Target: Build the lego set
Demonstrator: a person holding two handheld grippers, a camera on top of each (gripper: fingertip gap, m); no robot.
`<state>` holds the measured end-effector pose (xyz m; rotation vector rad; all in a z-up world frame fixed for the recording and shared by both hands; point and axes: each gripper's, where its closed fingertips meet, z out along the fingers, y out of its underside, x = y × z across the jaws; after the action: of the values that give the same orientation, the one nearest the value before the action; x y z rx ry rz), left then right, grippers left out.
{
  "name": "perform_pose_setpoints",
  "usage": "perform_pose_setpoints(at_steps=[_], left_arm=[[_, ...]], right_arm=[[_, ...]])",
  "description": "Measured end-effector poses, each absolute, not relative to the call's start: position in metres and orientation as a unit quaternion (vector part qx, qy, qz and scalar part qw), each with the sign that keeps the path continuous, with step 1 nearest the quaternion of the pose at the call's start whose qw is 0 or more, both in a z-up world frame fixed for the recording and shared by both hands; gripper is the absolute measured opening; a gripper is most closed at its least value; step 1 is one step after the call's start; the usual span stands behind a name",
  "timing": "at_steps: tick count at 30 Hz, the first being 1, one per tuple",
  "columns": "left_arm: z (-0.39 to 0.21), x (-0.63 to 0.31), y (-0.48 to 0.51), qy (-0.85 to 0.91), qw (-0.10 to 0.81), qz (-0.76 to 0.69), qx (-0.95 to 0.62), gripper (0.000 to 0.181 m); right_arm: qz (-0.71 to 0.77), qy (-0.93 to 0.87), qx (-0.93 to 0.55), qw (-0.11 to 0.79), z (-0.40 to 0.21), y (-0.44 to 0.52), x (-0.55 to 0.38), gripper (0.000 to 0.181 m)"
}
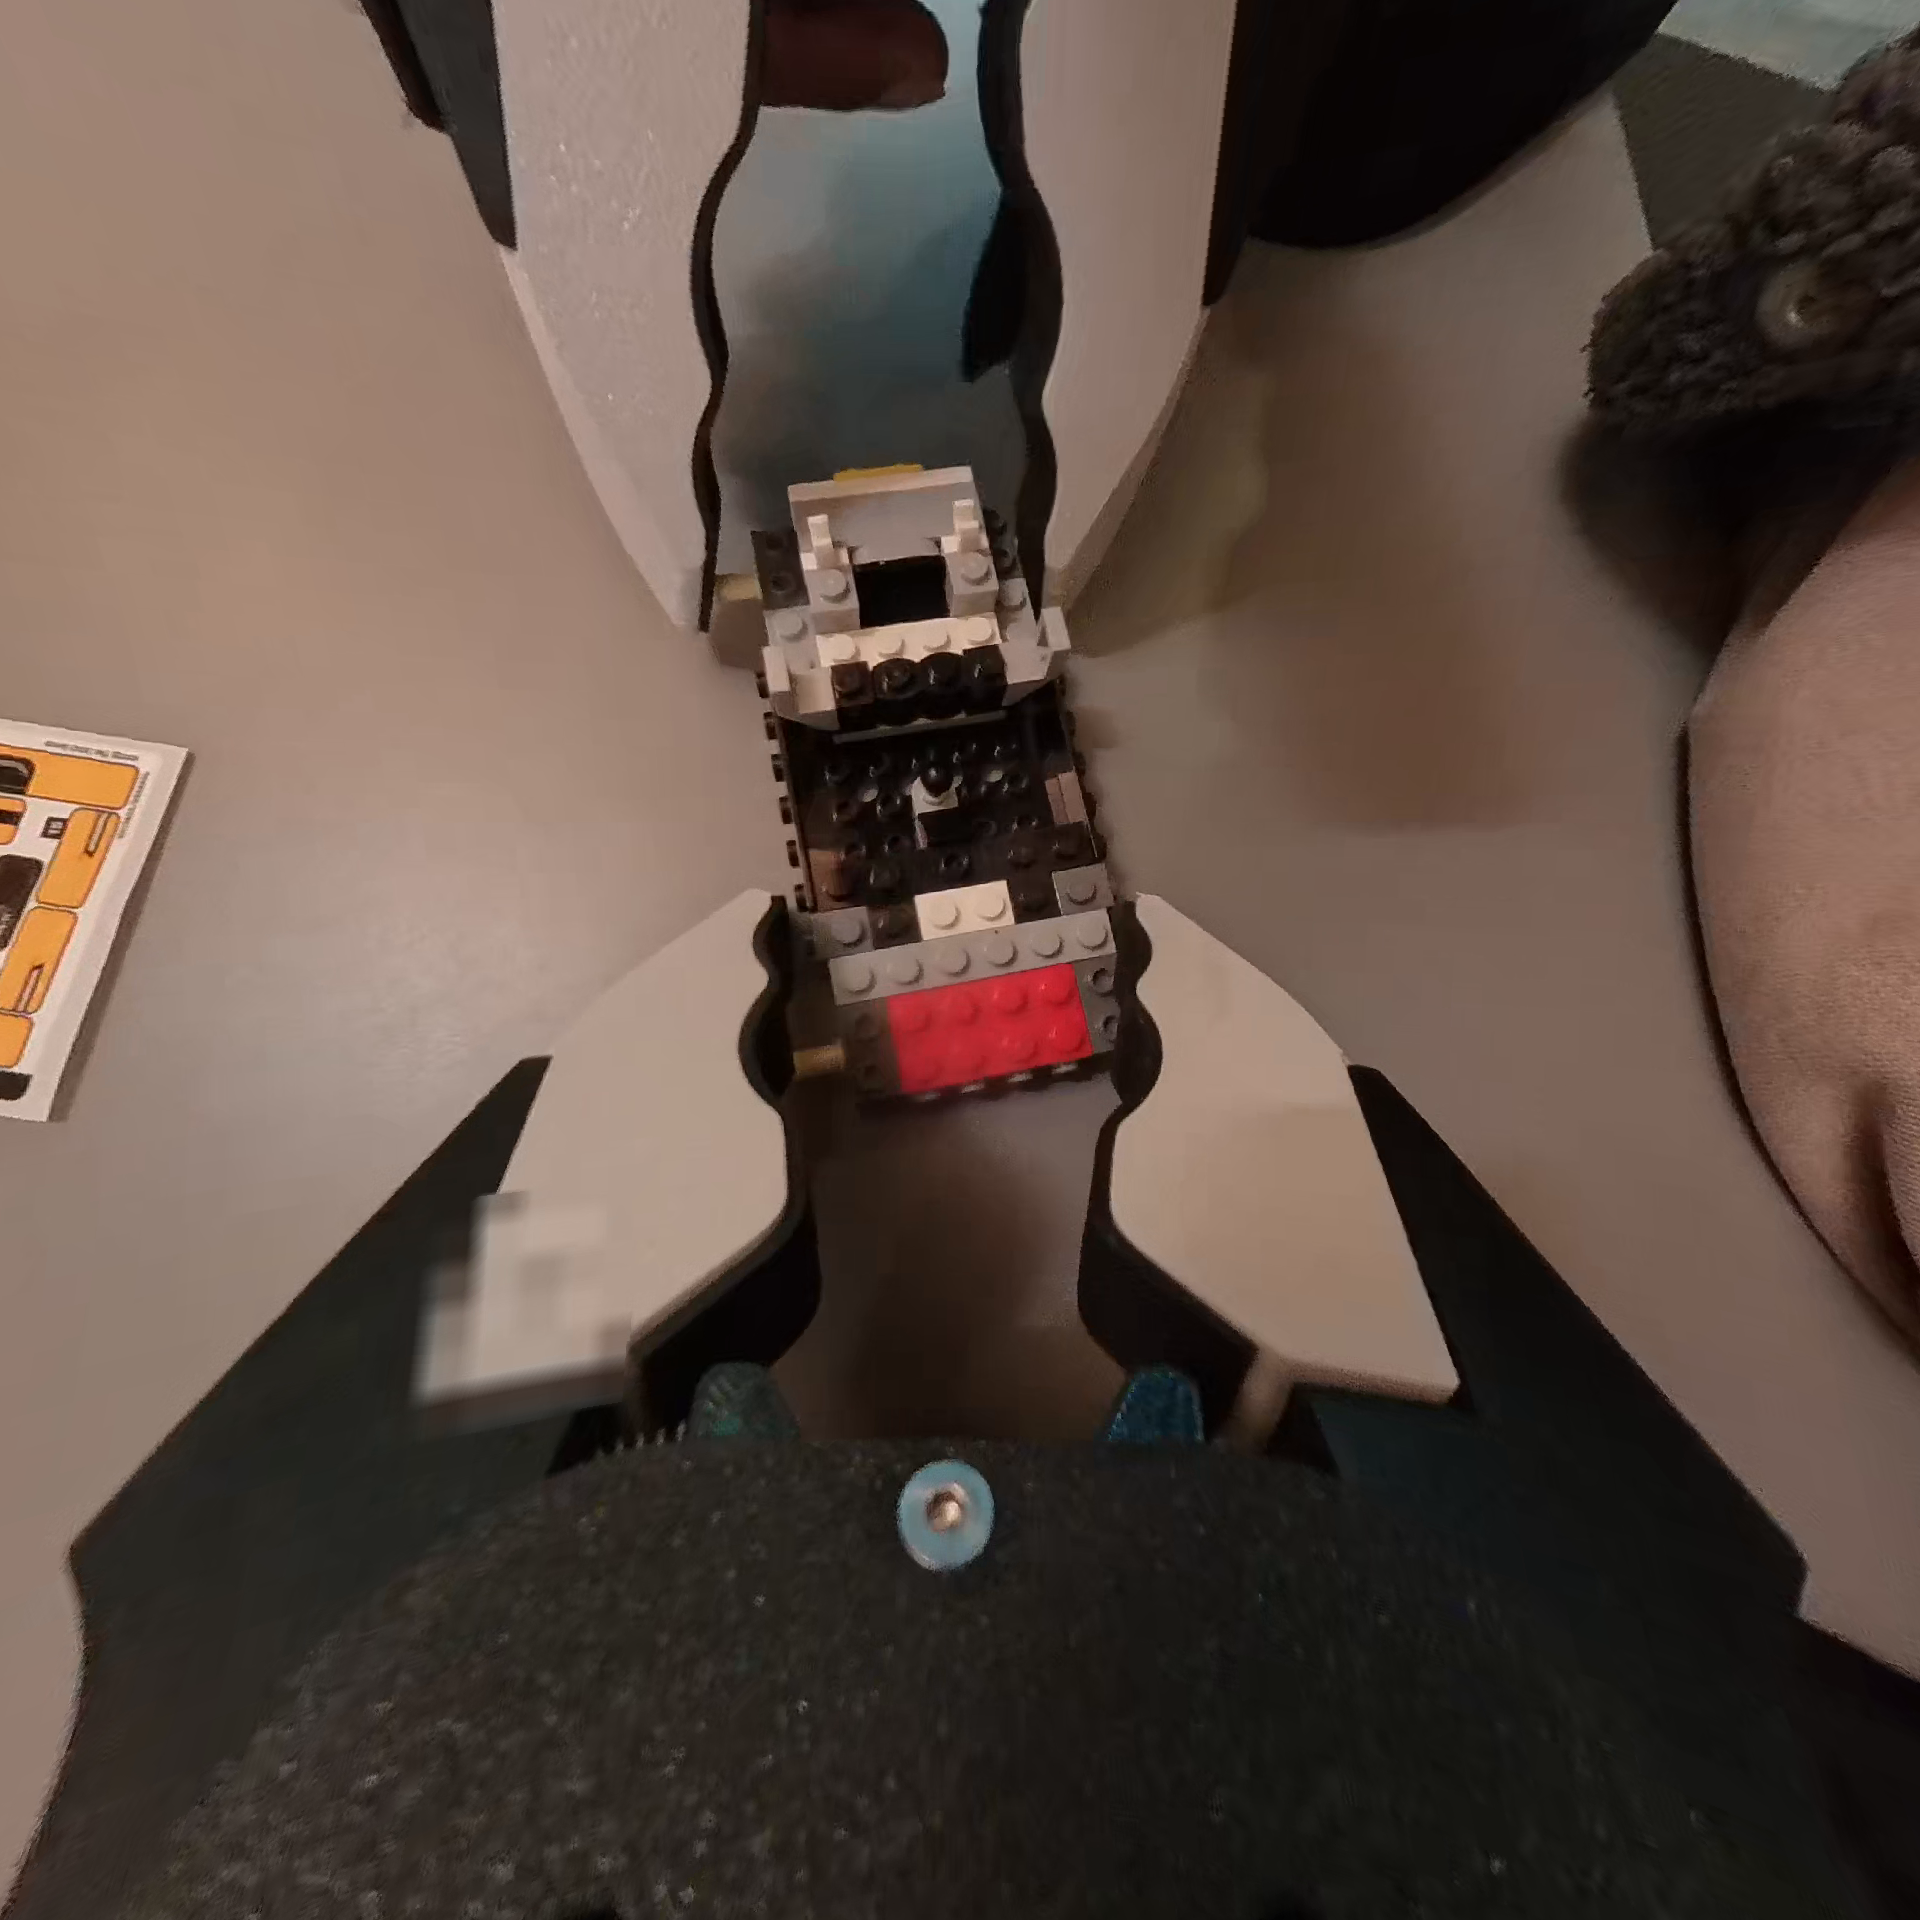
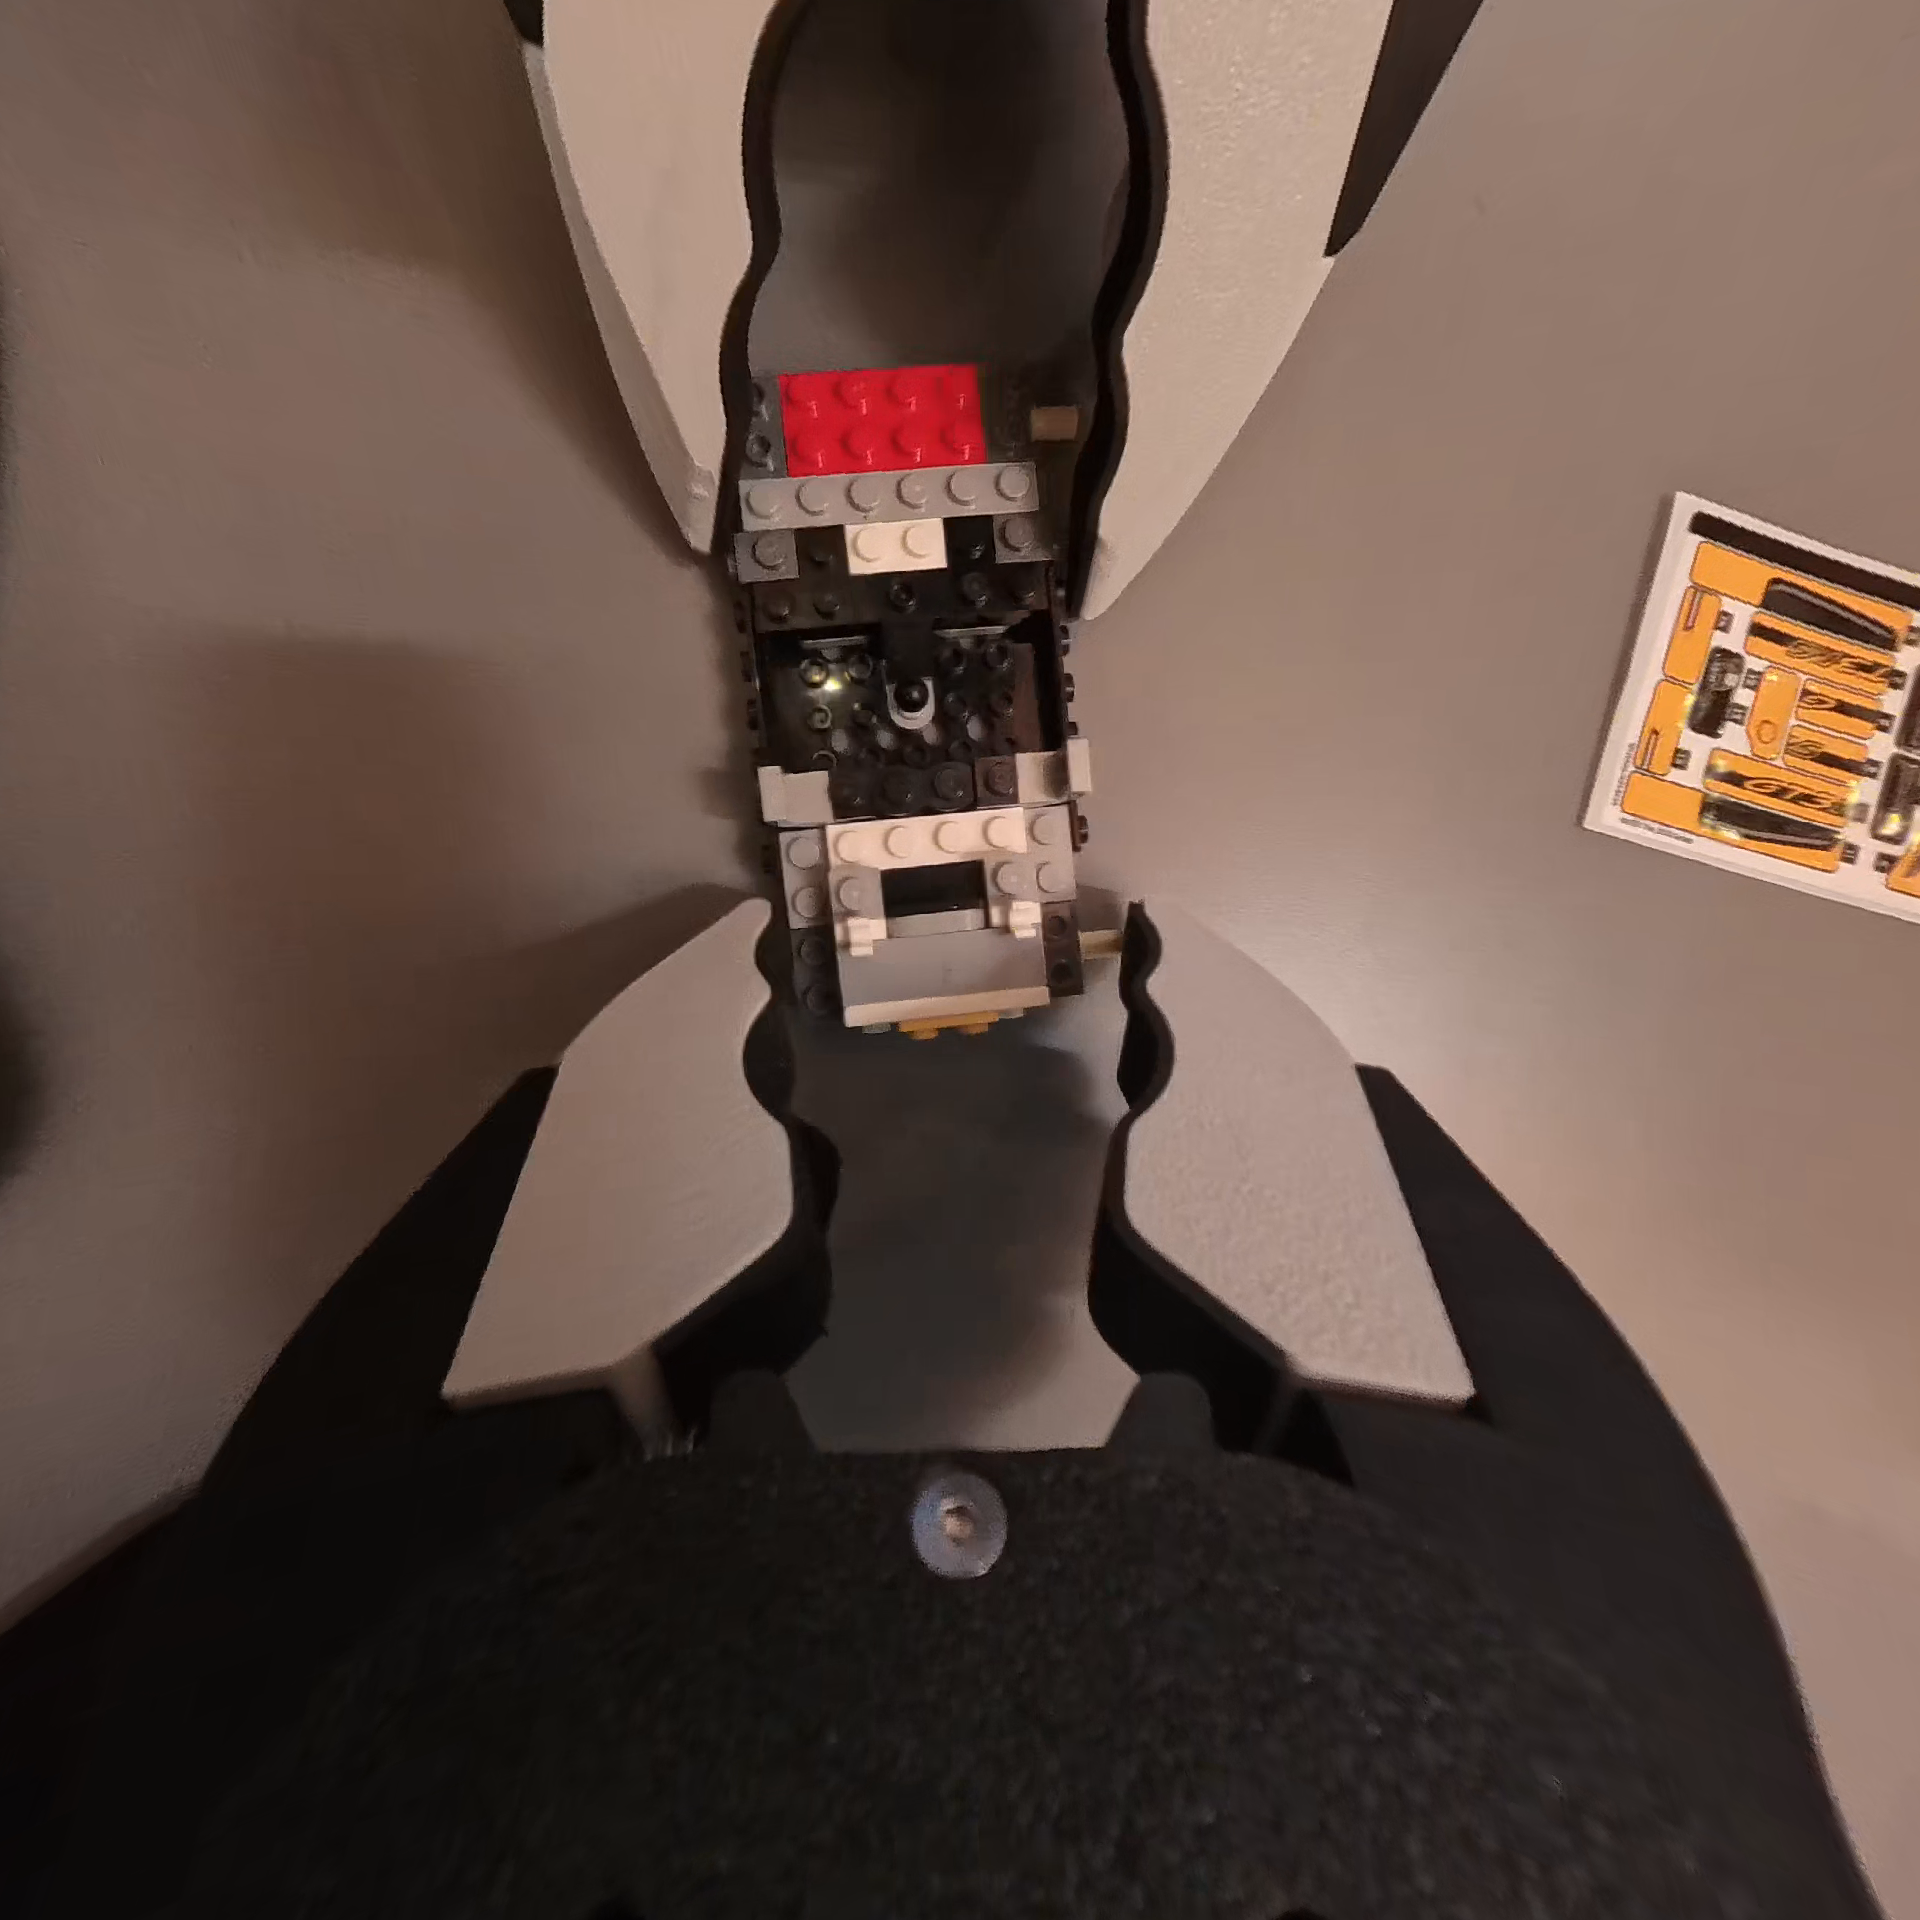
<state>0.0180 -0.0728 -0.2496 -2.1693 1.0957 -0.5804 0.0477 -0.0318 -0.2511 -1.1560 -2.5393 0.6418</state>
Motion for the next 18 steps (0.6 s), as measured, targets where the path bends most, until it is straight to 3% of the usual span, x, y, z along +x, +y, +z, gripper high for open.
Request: perform_pose_setpoints(at_steps=[3,10,18], left_arm=[[-0.242,0.012,-0.070,0.394,0.332,-0.246,-0.821,0.062],[-0.240,-0.005,-0.067,0.357,0.337,-0.263,-0.831,0.049],[-0.241,-0.008,-0.066,0.359,0.339,-0.251,-0.833,0.046]], right_arm=[[0.227,-0.874,-0.402,0.151,-0.251,-0.031,0.049,0.060],[0.233,-0.872,-0.397,0.169,-0.238,-0.033,0.052,0.069],[0.195,-0.903,-0.373,0.087,-0.255,-0.043,0.052,0.076]])
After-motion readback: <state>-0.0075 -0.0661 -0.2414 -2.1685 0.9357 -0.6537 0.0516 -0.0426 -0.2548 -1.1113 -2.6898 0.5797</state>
